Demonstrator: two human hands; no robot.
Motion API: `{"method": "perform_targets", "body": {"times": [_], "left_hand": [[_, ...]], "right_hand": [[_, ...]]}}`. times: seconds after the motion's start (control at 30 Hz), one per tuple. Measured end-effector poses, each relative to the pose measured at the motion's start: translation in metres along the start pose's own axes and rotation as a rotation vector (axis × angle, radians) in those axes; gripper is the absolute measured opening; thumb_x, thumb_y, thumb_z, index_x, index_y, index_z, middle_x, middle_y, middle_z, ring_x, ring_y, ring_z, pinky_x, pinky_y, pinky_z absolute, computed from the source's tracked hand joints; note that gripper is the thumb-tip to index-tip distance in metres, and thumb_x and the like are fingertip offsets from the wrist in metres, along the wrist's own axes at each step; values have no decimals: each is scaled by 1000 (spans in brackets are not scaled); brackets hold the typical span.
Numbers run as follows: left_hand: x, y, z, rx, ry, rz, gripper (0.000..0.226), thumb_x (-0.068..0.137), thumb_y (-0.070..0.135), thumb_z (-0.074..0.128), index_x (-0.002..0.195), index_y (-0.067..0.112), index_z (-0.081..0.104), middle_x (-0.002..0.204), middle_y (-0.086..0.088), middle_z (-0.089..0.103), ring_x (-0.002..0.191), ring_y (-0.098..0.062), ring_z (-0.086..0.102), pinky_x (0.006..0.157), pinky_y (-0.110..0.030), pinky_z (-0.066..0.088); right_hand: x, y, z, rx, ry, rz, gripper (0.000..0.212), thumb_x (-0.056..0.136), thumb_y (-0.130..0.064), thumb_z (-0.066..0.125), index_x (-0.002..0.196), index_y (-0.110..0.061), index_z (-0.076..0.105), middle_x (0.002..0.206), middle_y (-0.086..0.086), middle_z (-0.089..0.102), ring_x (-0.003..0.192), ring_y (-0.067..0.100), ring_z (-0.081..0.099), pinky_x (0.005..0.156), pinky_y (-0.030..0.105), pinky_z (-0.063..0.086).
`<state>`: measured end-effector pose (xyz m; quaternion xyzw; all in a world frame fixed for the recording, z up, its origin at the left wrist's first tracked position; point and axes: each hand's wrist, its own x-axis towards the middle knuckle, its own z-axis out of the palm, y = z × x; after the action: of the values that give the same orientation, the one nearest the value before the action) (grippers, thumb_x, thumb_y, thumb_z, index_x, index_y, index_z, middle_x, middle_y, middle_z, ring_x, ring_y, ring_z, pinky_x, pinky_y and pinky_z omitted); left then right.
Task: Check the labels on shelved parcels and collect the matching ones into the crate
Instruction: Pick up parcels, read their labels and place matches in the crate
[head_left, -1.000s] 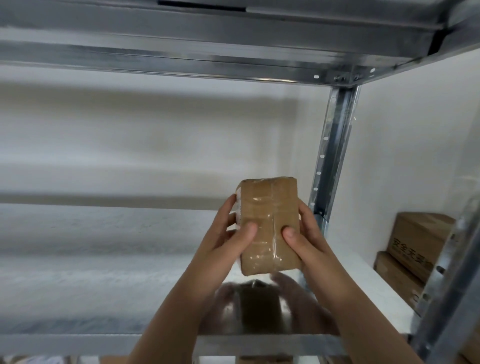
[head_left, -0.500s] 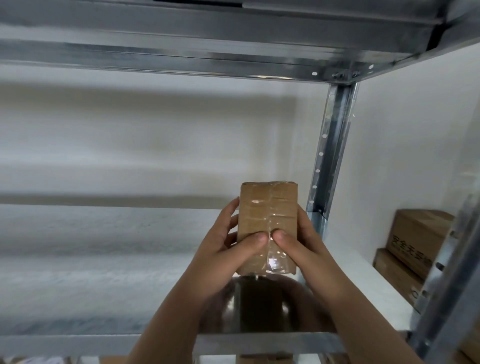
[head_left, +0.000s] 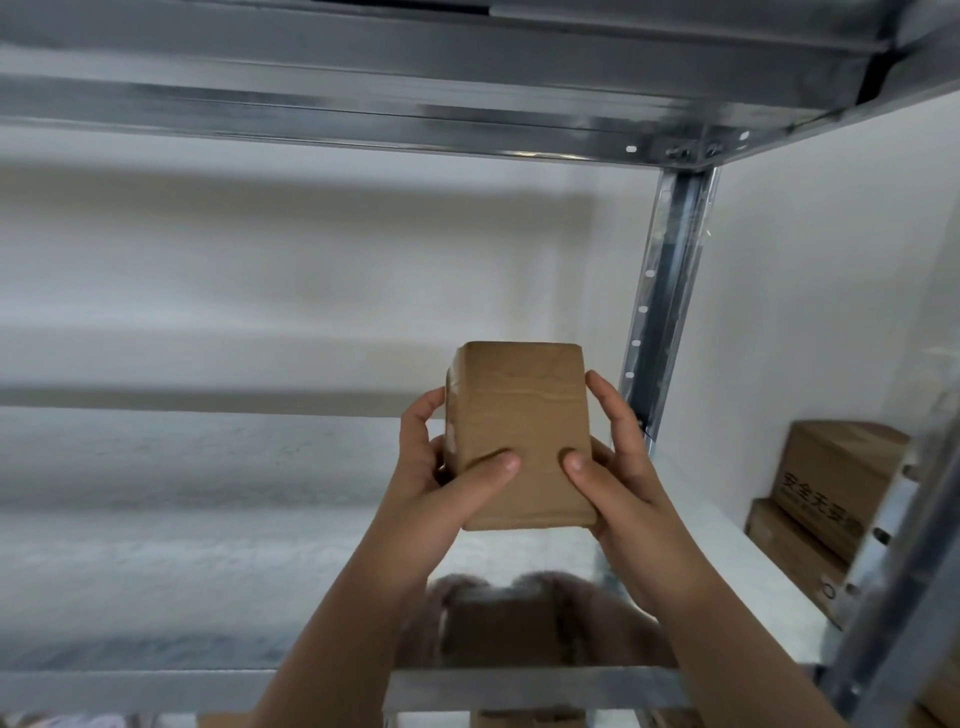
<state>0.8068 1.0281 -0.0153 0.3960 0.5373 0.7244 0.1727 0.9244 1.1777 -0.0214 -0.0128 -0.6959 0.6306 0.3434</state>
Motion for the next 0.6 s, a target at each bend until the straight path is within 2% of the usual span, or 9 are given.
{"method": "perform_targets", "body": {"times": [0.07,0.17,0.33,0.43,0.47,0.53,0.6], "left_hand": [[0,0,0,4,5,9,76,74,31,77,138,46,38,122,-10,68,99,-14,74,72,-26,60],[1,-3,-1,3,6,23,74,75,30,76,137,46,39,121,-9,68,99,-14,74,72,-27,60],[1,-1,2,2,33,37,73,80,37,84,140,45,43,115,-2,74,101,-11,74,75,-23,60],[3,-2,2,33,125,35,67,81,45,70,143,46,44,123,3,72,109,-13,73,87,-31,62],[4,-2,0,40,177,36,61,87,43,69,142,48,44,126,1,70,111,-16,72,93,-37,61],[5,-4,-2,64,237,50,46,97,35,63,139,50,47,127,-2,68,114,-19,70,98,-46,59],[4,-2,-1,79,195,40,38,99,43,55,136,51,50,122,4,70,109,-14,72,95,-41,60]], "right_hand": [[0,1,0,8,-3,-1,76,87,-34,70,148,-62,34,132,-5,72,123,24,69,100,45,58],[0,0,0,-3,-11,-5,85,79,-43,76,150,-61,33,133,-6,71,125,24,68,98,43,60],[0,0,3,-19,57,-21,87,82,-34,75,154,-55,30,130,-8,71,120,14,70,85,24,61],[-2,-2,5,-77,92,1,93,83,-60,80,158,-54,25,136,-23,59,117,0,67,82,16,59],[-2,-3,4,-108,112,3,88,82,-65,74,156,-52,30,135,-30,57,116,-6,65,84,14,59],[-2,-3,1,-146,135,-21,68,80,-59,61,146,-50,47,129,-33,62,117,-10,63,97,18,57],[-3,-3,1,-171,114,-56,53,88,-52,58,141,-51,55,133,-25,66,124,1,64,107,32,56]]}}
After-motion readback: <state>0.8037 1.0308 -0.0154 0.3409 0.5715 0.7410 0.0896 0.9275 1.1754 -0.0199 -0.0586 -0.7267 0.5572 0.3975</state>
